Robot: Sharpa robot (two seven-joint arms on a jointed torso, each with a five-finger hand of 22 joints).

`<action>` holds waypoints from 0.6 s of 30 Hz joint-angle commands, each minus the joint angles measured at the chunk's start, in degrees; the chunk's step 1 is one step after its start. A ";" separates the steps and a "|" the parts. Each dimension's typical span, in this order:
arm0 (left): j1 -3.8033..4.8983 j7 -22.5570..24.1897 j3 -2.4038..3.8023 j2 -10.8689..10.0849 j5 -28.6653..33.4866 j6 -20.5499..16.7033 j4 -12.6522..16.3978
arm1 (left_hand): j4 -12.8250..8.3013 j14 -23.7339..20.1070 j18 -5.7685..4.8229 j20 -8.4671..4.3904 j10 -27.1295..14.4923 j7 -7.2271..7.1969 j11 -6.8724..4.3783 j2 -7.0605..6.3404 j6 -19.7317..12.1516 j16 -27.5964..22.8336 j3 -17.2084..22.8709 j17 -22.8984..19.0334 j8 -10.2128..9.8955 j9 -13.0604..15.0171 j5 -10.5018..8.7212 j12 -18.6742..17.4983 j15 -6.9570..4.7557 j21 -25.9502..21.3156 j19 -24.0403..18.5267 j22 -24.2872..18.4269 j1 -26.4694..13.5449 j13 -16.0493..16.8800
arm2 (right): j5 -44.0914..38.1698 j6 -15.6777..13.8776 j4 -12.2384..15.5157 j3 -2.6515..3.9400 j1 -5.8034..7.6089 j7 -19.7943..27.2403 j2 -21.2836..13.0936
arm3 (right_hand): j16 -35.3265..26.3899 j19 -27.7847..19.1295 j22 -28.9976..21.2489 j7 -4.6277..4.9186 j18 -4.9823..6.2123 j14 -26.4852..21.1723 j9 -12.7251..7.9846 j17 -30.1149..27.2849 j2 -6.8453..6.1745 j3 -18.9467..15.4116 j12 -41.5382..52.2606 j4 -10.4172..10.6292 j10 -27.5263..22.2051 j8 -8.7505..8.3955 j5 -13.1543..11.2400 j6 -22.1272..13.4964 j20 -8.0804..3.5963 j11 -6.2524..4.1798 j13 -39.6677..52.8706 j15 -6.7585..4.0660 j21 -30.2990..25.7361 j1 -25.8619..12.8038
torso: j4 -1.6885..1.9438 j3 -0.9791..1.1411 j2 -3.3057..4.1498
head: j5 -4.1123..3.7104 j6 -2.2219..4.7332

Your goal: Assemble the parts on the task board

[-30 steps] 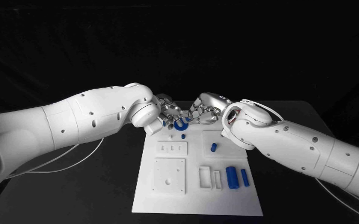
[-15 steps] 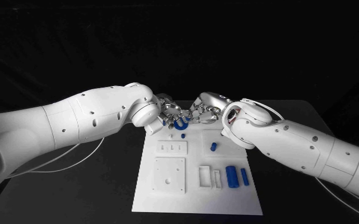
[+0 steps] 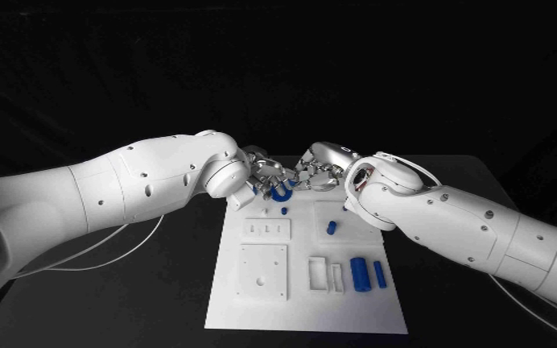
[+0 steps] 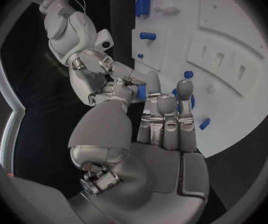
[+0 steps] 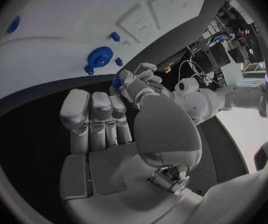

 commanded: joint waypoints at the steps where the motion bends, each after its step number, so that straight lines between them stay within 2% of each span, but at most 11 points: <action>1: 0.03 2.51 0.13 0.22 1.74 -2.63 0.11 | -10.11 0.73 -0.42 -0.01 2.10 -0.94 -0.52 0.14 1.60 0.32 9.44 0.69 0.12 0.28 0.99 0.34 -0.15 -0.23 0.41 0.45 -1.31 0.24 | -0.07 0.17 0.16 -0.04 -0.05 0.80 0.14 | -0.27 3.11 7.23 0.19 -0.15 -0.07 -0.51 -0.12 -0.48 -0.01 -0.59 0.39 -0.56 -0.23 0.59 -0.83 -0.13 -0.04 -0.51 0.00 -0.39 -0.37 | 0.01 -0.03 -0.06 | -0.04 -0.11; 6: -0.02 2.59 0.13 0.15 1.64 -2.87 0.12 | -10.99 1.04 -0.41 -0.08 2.19 -1.00 -0.55 0.33 1.88 0.51 9.69 1.42 0.13 0.58 1.50 0.59 -0.24 -0.38 0.58 0.90 -1.81 0.34 | 0.00 -0.12 0.09 -0.04 -0.05 0.82 -0.03 | -0.70 3.09 7.16 0.78 0.06 -0.10 -1.13 -0.42 -1.41 0.02 -1.71 0.87 -1.15 -0.25 1.39 -2.84 0.11 0.21 -1.54 0.22 -0.80 -0.69 | 0.03 -0.03 -0.03 | -0.04 -0.02; 8: -0.04 2.49 0.13 0.11 1.47 -2.57 0.17 | -11.51 1.29 -0.41 -0.12 2.23 -1.03 -0.60 0.41 2.04 0.64 9.80 1.94 0.11 0.67 1.79 0.81 -0.27 -0.51 0.72 1.23 -2.04 0.38 | 0.02 -0.58 0.04 -0.04 -0.05 0.86 -0.15 | -1.01 3.03 7.09 1.56 0.15 -0.20 -1.62 -0.64 -2.00 -0.42 -2.64 1.17 -1.73 -0.28 2.20 -5.27 0.27 0.67 -2.31 0.47 -1.12 -1.09 | 0.03 -0.02 -0.04 | 0.05 0.05; 9: -0.05 2.41 0.13 0.08 1.34 -2.34 0.21 | -11.75 1.43 -0.39 -0.16 2.28 -1.05 -0.63 0.35 2.20 0.76 9.95 2.25 0.13 0.67 2.64 0.92 -0.31 -0.51 0.78 1.33 -2.06 0.41 | 0.05 -0.92 0.03 -0.04 -0.05 0.88 -0.24 | -1.05 3.01 7.09 1.75 0.20 -0.21 -1.62 -0.68 -2.19 -0.62 -2.73 1.27 -1.80 -0.26 2.27 -6.01 0.42 0.81 -2.46 0.60 -1.20 -1.06 | 0.03 -0.02 -0.02 | 0.05 0.07; 12: -0.09 2.17 0.13 -0.09 0.94 -1.65 0.36 | -12.38 1.61 -0.34 -0.24 2.30 -1.07 -0.68 0.13 2.50 0.98 10.34 2.86 0.09 0.62 4.46 1.22 -0.38 -0.47 0.86 1.69 -2.30 0.47 | 0.27 -2.02 0.01 -0.05 -0.05 0.97 -0.64 | -0.94 3.11 7.11 2.62 0.52 -0.16 -1.65 -0.69 -2.85 -3.47 -2.77 2.15 -1.89 -0.16 3.27 -9.81 0.93 1.41 -2.97 1.07 -1.26 -0.87 | 0.07 0.00 0.01 | 0.04 0.11; 16: -0.16 1.95 0.13 -0.51 0.35 -0.77 0.55 | -12.82 1.63 -0.32 -0.26 2.30 -1.08 -0.69 0.05 2.62 0.95 10.46 3.04 0.11 0.56 4.85 1.33 -0.40 -0.52 0.85 2.00 -2.40 0.42 | 0.90 -3.08 0.18 -0.05 -0.07 1.47 -1.64 | -0.95 3.15 7.09 3.04 0.83 -0.27 -1.70 -0.88 -2.85 -8.38 -3.19 3.60 -2.63 -0.20 4.14 -12.11 1.32 1.78 -4.15 1.35 -1.58 0.35 | 0.10 -0.02 -0.04 | 0.04 0.17; 18: -0.22 1.84 0.13 -0.88 0.03 -0.29 0.63 | -13.01 1.68 -0.31 -0.27 2.31 -1.08 -0.68 0.01 2.69 0.94 10.50 3.15 0.10 0.50 5.12 1.36 -0.41 -0.56 0.89 2.13 -2.36 0.38 | 1.53 -3.51 0.36 -0.05 -0.08 2.16 -2.48 | -1.77 2.89 6.88 3.28 0.95 -0.80 -1.98 -1.49 -3.25 -10.62 -4.29 4.34 -3.50 -0.41 5.37 -16.76 1.49 1.99 -5.22 1.52 -2.51 0.27 | 0.12 -0.03 -0.05 | 0.14 0.21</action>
